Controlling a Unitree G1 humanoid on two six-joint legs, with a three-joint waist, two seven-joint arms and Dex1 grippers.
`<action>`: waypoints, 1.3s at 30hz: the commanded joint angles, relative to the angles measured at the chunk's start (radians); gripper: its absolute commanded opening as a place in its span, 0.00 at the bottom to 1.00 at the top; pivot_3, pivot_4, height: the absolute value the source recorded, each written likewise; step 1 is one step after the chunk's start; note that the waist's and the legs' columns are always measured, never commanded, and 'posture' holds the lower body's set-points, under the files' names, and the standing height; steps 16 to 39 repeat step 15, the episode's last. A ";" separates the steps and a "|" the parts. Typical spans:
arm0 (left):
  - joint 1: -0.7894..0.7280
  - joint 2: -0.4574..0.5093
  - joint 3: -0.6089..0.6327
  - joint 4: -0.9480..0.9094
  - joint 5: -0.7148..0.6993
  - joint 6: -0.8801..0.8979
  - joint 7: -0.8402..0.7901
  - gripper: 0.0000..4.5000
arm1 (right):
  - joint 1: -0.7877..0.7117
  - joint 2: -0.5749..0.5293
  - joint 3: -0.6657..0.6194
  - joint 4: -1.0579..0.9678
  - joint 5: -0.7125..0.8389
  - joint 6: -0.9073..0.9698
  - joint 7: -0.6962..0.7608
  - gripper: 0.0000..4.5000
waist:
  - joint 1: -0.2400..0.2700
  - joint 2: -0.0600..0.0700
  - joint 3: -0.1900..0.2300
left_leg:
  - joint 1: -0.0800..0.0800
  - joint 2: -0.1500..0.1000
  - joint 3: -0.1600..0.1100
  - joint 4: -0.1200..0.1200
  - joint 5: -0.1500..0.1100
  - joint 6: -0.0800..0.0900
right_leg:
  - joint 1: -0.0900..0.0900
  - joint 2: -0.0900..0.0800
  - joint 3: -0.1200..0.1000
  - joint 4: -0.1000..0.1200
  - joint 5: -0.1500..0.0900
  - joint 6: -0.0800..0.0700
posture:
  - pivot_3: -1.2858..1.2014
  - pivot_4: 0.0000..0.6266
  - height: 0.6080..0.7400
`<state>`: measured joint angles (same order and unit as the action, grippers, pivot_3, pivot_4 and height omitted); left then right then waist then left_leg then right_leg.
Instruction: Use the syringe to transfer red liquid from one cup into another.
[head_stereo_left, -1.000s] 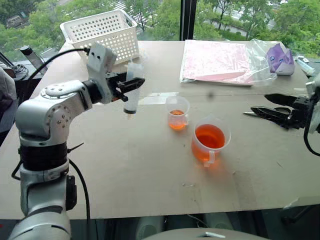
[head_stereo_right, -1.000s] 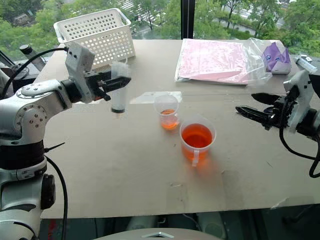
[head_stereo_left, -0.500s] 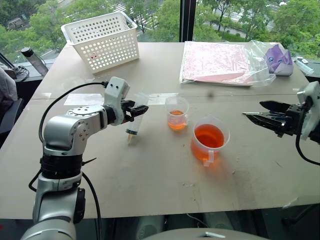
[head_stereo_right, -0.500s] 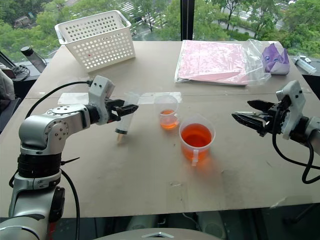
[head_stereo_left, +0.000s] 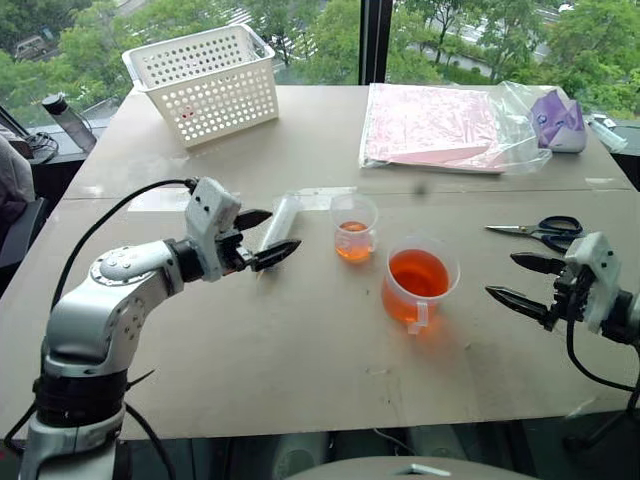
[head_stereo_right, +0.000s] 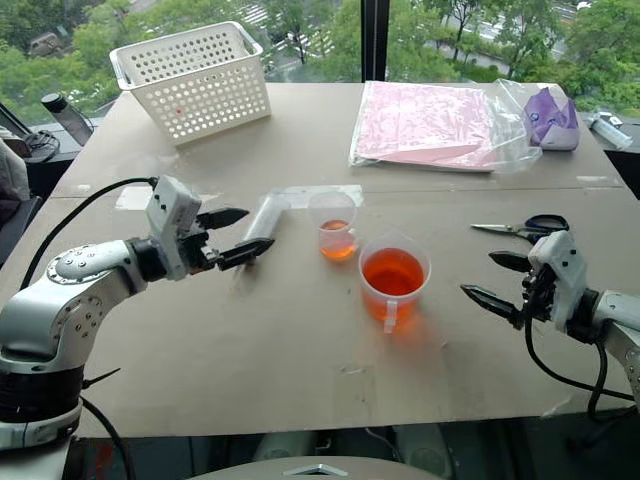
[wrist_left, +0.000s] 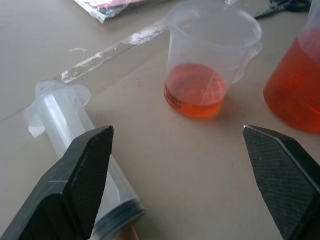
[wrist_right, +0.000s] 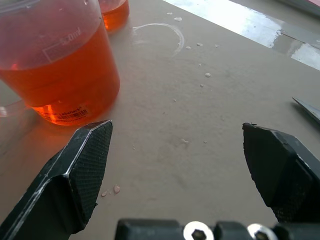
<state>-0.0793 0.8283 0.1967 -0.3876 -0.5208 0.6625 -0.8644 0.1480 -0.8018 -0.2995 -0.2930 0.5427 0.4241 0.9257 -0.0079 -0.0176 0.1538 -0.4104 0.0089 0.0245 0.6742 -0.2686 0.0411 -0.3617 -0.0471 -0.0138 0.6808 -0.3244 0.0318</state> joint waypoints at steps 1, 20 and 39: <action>0.144 0.010 0.018 -0.072 0.063 -0.204 -0.087 0.93 | 0.037 0.039 -0.037 0.061 -0.008 -0.146 0.083 0.99 | 0.003 0.000 0.000 | 0.000 0.000 0.000 0.000 0.000 0.000 | 0.001 0.000 0.000 -0.001 0.000 0.000 | 0.52 0.24 1.00; 0.339 -0.102 -0.079 -0.117 0.098 -0.322 -0.058 0.93 | 0.123 0.139 -0.004 0.196 -0.045 -0.323 0.167 0.99 | 0.019 0.005 -0.002 | 0.014 0.000 0.000 -0.005 -0.004 0.006 | 0.013 -0.003 -0.001 -0.003 0.000 -0.001 | 0.52 0.24 1.00; 0.339 -0.102 -0.079 -0.117 0.098 -0.322 -0.058 0.93 | 0.123 0.139 -0.004 0.196 -0.045 -0.323 0.167 0.99 | 0.019 0.005 -0.002 | 0.014 0.000 0.000 -0.005 -0.004 0.006 | 0.013 -0.003 -0.001 -0.003 0.000 -0.001 | 0.52 0.24 1.00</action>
